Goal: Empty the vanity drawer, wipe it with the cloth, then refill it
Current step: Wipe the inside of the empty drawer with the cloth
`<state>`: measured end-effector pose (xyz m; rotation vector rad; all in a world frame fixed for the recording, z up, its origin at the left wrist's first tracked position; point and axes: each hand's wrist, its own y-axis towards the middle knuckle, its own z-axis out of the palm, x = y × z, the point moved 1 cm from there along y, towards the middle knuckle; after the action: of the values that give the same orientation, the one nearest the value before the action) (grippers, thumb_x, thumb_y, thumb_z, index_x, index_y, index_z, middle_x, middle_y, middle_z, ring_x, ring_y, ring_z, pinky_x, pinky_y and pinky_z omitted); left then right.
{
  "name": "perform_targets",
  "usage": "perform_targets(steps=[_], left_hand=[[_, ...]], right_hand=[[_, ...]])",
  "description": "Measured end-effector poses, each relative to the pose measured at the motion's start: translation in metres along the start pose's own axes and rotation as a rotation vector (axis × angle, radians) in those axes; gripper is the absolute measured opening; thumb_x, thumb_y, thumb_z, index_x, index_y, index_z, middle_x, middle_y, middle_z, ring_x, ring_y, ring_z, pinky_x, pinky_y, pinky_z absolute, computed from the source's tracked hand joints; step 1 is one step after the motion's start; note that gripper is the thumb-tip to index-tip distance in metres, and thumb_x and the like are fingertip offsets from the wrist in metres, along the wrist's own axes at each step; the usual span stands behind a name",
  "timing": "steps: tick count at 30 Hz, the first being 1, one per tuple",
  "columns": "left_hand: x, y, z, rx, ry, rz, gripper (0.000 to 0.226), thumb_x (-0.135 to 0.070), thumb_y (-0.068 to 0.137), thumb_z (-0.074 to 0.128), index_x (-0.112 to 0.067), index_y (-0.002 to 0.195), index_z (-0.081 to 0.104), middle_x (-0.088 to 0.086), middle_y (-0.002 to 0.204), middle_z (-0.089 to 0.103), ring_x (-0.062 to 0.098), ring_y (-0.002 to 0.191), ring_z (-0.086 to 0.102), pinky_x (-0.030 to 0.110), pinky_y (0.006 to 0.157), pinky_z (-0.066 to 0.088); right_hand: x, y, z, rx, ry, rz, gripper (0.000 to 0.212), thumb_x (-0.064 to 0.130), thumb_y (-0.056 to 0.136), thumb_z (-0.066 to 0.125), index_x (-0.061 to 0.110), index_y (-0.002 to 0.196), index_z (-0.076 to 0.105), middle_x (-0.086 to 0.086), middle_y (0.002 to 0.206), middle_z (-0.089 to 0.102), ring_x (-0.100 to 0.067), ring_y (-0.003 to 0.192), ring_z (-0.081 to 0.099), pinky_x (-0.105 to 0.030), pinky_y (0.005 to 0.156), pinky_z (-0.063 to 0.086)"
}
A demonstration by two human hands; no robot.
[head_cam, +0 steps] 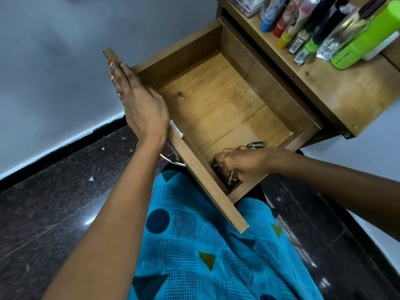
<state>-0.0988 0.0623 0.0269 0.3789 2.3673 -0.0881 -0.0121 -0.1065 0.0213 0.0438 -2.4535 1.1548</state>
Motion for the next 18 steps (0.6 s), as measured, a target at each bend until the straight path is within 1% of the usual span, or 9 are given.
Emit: perform_targets(steps=[2, 4, 6, 8, 9, 11, 13, 15, 18], left_hand=[[0.000, 0.000, 0.000, -0.002, 0.002, -0.004, 0.056, -0.002, 0.094, 0.026, -0.005, 0.146, 0.008, 0.010, 0.157, -0.001, 0.023, 0.146, 0.000, 0.027, 0.118, 0.014], [0.000, 0.000, 0.000, -0.004, 0.002, -0.008, 0.055, -0.003, 0.094, 0.026, -0.005, 0.146, 0.008, 0.010, 0.157, 0.000, 0.023, 0.146, 0.000, 0.026, 0.117, 0.015], [0.001, 0.000, 0.001, -0.006, 0.004, -0.008, 0.055, -0.003, 0.094, 0.026, -0.005, 0.146, 0.008, 0.010, 0.157, 0.000, 0.023, 0.146, 0.000, 0.026, 0.118, 0.014], [0.001, 0.000, 0.001, -0.008, 0.007, -0.008, 0.055, -0.004, 0.094, 0.026, -0.004, 0.146, 0.008, 0.010, 0.157, 0.000, 0.023, 0.145, 0.000, 0.026, 0.118, 0.014], [0.001, 0.000, 0.002, -0.006, 0.008, -0.007, 0.055, -0.004, 0.094, 0.026, -0.004, 0.146, 0.008, 0.010, 0.157, 0.000, 0.023, 0.145, 0.001, 0.026, 0.118, 0.014], [0.002, 0.000, 0.002, -0.001, 0.009, -0.004, 0.055, -0.004, 0.095, 0.026, -0.005, 0.146, 0.008, 0.010, 0.157, 0.000, 0.023, 0.146, 0.000, 0.028, 0.118, 0.016], [0.002, 0.001, 0.001, -0.007, 0.011, -0.003, 0.055, -0.004, 0.095, 0.026, -0.005, 0.146, 0.007, 0.010, 0.157, 0.000, 0.023, 0.145, 0.001, 0.031, 0.118, 0.019], [0.002, 0.001, 0.001, -0.004, 0.010, -0.001, 0.055, -0.004, 0.094, 0.026, -0.005, 0.146, 0.007, 0.010, 0.157, 0.000, 0.024, 0.145, 0.001, 0.033, 0.118, 0.021], [0.000, 0.000, 0.001, -0.002, 0.014, -0.002, 0.055, -0.004, 0.094, 0.026, -0.005, 0.146, 0.008, 0.010, 0.157, 0.000, 0.024, 0.145, 0.001, 0.033, 0.118, 0.020]], right_hand=[[0.001, -0.007, -0.006, 0.002, 0.089, -0.058, 0.037, -0.007, 0.081, 0.044, 0.024, 0.062, 0.038, 0.007, 0.083, 0.036, -0.015, 0.095, 0.040, -0.028, 0.081, 0.031], [-0.002, -0.012, -0.011, -0.045, 0.197, -0.134, 0.024, -0.008, 0.081, 0.049, 0.005, 0.062, 0.053, 0.005, 0.077, 0.038, -0.025, 0.088, 0.046, -0.025, 0.069, 0.033], [-0.003, -0.014, -0.013, -0.065, 0.244, -0.161, 0.012, -0.007, 0.082, 0.051, -0.008, 0.075, 0.060, 0.002, 0.079, 0.041, -0.026, 0.087, 0.049, -0.015, 0.062, 0.033], [-0.004, -0.007, -0.008, -0.036, 0.157, -0.096, 0.015, -0.006, 0.083, 0.048, -0.003, 0.090, 0.061, -0.004, 0.093, 0.045, -0.025, 0.099, 0.049, -0.014, 0.073, 0.035], [-0.003, -0.001, -0.003, -0.021, 0.071, -0.032, 0.019, -0.005, 0.082, 0.046, 0.002, 0.096, 0.057, -0.006, 0.100, 0.045, -0.025, 0.106, 0.046, -0.021, 0.083, 0.035], [0.001, 0.006, 0.004, -0.030, -0.070, 0.051, 0.018, -0.005, 0.081, 0.042, 0.010, 0.087, 0.050, -0.007, 0.108, 0.044, -0.024, 0.114, 0.042, -0.034, 0.091, 0.033], [0.004, 0.007, 0.005, -0.057, -0.089, 0.043, 0.019, -0.007, 0.080, 0.040, 0.011, 0.075, 0.044, -0.007, 0.111, 0.044, -0.022, 0.115, 0.040, -0.032, 0.086, 0.029], [0.001, 0.002, 0.003, -0.049, -0.025, 0.009, 0.020, -0.007, 0.079, 0.042, 0.009, 0.083, 0.052, 0.001, 0.100, 0.041, -0.019, 0.112, 0.041, -0.030, 0.086, 0.027], [-0.002, -0.011, -0.010, -0.017, 0.180, -0.102, 0.016, -0.009, 0.080, 0.048, -0.002, 0.076, 0.062, 0.005, 0.082, 0.039, -0.017, 0.092, 0.047, -0.021, 0.074, 0.032]])
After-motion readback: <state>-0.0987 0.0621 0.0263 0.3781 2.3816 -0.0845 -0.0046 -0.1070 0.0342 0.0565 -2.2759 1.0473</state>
